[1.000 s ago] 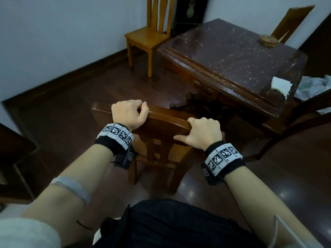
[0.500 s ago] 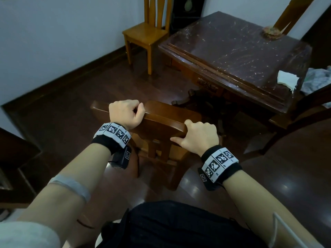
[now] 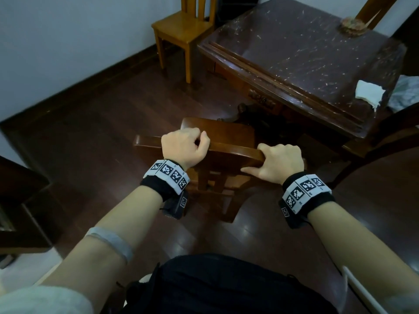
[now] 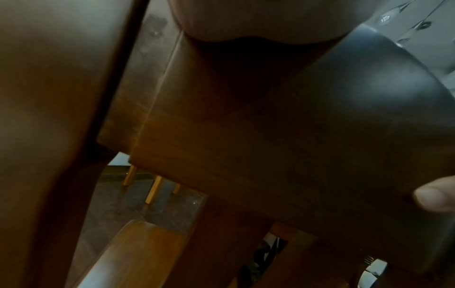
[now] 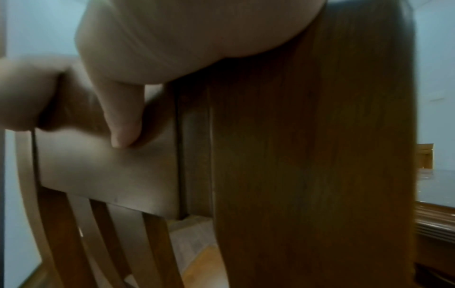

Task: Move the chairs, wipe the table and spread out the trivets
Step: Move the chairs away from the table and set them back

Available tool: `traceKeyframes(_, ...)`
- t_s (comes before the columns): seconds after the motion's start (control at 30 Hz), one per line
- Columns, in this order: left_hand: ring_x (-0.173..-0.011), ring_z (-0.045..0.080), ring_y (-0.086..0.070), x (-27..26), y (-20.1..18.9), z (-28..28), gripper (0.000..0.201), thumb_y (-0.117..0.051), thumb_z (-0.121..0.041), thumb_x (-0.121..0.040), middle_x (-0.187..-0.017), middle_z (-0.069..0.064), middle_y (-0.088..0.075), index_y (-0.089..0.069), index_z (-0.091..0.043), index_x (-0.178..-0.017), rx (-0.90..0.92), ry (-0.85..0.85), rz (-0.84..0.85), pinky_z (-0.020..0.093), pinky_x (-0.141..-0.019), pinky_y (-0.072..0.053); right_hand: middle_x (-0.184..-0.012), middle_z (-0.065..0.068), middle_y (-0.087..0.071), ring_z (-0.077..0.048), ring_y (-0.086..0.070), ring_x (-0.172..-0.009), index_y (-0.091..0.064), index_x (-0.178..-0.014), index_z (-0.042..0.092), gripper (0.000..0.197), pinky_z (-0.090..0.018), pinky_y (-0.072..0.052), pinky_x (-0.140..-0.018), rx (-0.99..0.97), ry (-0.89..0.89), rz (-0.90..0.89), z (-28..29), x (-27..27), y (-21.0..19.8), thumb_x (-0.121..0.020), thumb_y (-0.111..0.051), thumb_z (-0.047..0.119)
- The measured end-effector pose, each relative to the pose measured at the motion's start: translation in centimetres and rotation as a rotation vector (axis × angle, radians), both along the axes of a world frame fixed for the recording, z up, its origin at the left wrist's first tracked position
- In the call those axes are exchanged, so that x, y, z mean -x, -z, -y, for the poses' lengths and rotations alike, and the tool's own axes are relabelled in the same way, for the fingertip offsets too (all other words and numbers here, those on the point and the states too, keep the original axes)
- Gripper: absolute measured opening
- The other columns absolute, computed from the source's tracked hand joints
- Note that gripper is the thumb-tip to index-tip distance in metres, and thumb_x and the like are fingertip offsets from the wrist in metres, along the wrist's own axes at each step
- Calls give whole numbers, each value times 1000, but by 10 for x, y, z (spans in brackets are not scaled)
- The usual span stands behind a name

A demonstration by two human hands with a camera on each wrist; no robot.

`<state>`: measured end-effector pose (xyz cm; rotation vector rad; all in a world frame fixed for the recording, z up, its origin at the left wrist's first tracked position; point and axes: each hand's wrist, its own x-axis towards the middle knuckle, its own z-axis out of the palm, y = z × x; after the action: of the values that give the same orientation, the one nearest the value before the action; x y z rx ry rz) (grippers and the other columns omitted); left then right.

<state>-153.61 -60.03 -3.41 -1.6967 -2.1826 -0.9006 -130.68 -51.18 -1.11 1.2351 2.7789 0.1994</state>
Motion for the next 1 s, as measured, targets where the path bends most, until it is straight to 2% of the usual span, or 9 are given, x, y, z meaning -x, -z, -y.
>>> traceKeyframes(0.17,-36,18,-38,-24,0,-23,41,-39,-36,-88,-45,-6,-40,-37,-19,-50,31,-45,7,19,-45,-18,-65,8,-53,-16,-58,-63,-57,-103,26,66,-29,-47,-64,19,-34,39,-36,-17,1,-75,-42,84)
traceKeyframes(0.27,-37,20,-39,-36,0,-36,43,-38,-37,-87,-44,-3,-42,-39,-16,-50,44,-85,15,20,-45,-21,-68,7,-55,-19,-62,-68,-56,-103,26,66,-30,-45,-65,34,-63,49,-55,-26,1,-75,-42,84)
traceKeyframes(0.4,-36,20,-37,-51,3,-48,41,-40,-36,-86,-44,-5,-39,-37,-17,-50,33,-116,9,19,-44,-17,-69,7,-54,-20,-63,-71,-55,-107,26,66,-31,-47,-67,56,-103,61,-76,-38,3,-76,-41,83)
traceKeyframes(0.57,-40,22,-40,-61,4,-55,40,-37,-37,-85,-47,-5,-40,-36,-17,-51,63,-188,23,24,-44,-30,-70,6,-53,-21,-63,-72,-54,-107,25,65,-31,-45,-66,69,-150,56,-89,-44,7,-77,-42,81)
traceKeyframes(0.63,-42,22,-42,-61,4,-54,40,-35,-39,-86,-49,-5,-41,-37,-16,-52,86,-194,23,26,-44,-30,-71,5,-53,-23,-64,-73,-52,-107,24,66,-32,-47,-67,76,-155,53,-90,-44,7,-77,-42,81)
traceKeyframes(0.8,-53,21,-51,-60,-2,-54,52,-25,-49,-87,-58,-1,-51,-52,-14,-60,228,-153,-13,32,-48,-39,-75,4,-56,-23,-62,-75,-52,-104,25,65,-34,-47,-71,125,-109,37,-89,-42,5,-75,-45,82)
traceKeyframes(0.9,-56,17,-54,-56,-2,-52,58,-24,-58,-87,-62,-3,-56,-59,-18,-64,270,-101,-65,28,-48,-38,-78,5,-56,-22,-61,-79,-55,-95,26,61,-36,-48,-76,167,-51,36,-85,-39,2,-72,-48,83)
traceKeyframes(1.0,-50,18,-52,-54,-5,-50,64,-20,-64,-84,-53,-3,-53,-54,-17,-57,313,-82,-80,24,-45,-29,-79,6,-54,-20,-58,-79,-55,-89,25,59,-35,-47,-79,198,-2,55,-80,-36,-3,-72,-51,81)
